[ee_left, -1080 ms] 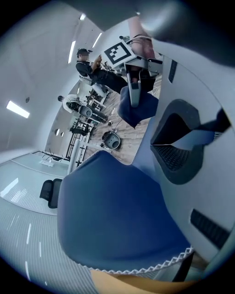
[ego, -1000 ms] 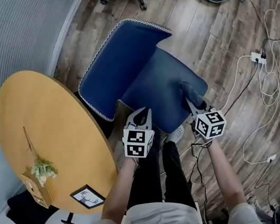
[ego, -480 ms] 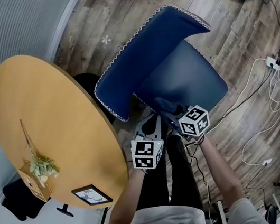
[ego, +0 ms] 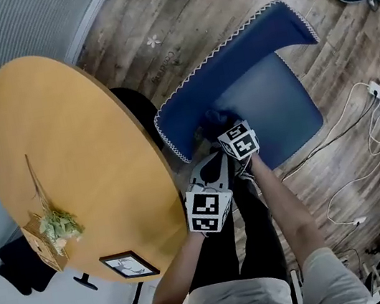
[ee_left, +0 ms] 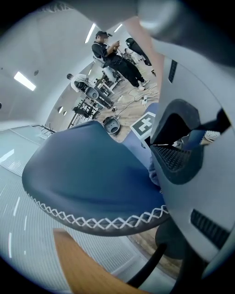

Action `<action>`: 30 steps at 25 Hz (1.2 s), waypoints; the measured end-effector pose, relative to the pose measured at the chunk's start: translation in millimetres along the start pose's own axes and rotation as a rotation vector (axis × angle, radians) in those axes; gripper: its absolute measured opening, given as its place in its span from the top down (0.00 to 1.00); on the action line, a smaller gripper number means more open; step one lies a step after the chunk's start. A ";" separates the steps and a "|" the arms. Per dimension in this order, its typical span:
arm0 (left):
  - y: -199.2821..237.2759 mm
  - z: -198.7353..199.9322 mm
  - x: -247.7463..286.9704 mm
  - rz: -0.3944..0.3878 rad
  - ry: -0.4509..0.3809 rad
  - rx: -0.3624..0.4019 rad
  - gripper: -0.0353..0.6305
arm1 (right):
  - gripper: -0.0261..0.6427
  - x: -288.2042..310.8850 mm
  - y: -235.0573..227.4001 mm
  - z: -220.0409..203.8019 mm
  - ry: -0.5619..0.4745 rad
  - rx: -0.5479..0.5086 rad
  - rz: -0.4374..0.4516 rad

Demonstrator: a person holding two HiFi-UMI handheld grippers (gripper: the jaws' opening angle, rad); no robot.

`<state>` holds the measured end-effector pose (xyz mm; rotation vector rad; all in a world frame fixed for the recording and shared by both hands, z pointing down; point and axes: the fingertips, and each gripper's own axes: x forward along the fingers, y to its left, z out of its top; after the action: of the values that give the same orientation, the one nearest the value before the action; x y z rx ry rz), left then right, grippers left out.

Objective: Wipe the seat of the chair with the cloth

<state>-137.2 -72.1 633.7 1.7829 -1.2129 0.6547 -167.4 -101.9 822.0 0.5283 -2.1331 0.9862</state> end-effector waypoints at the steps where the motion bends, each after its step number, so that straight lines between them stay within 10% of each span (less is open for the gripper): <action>1: -1.0 1.7 -0.5 -0.003 -0.003 0.003 0.91 | 0.86 -0.8 -5.6 1.0 0.000 -0.018 -0.038; 11: -10.1 -5.9 6.0 0.005 -0.022 0.018 0.91 | 0.85 -5.4 -29.9 3.8 0.024 -0.300 -0.210; 30: -11.8 4.2 31.4 -0.006 0.051 0.128 0.91 | 0.83 -22.2 -68.6 8.1 0.102 -0.480 -0.226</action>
<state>-114.3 -88.6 652.3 1.8624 -1.1528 0.7847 -114.3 -149.6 835.0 0.4534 -2.0670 0.3481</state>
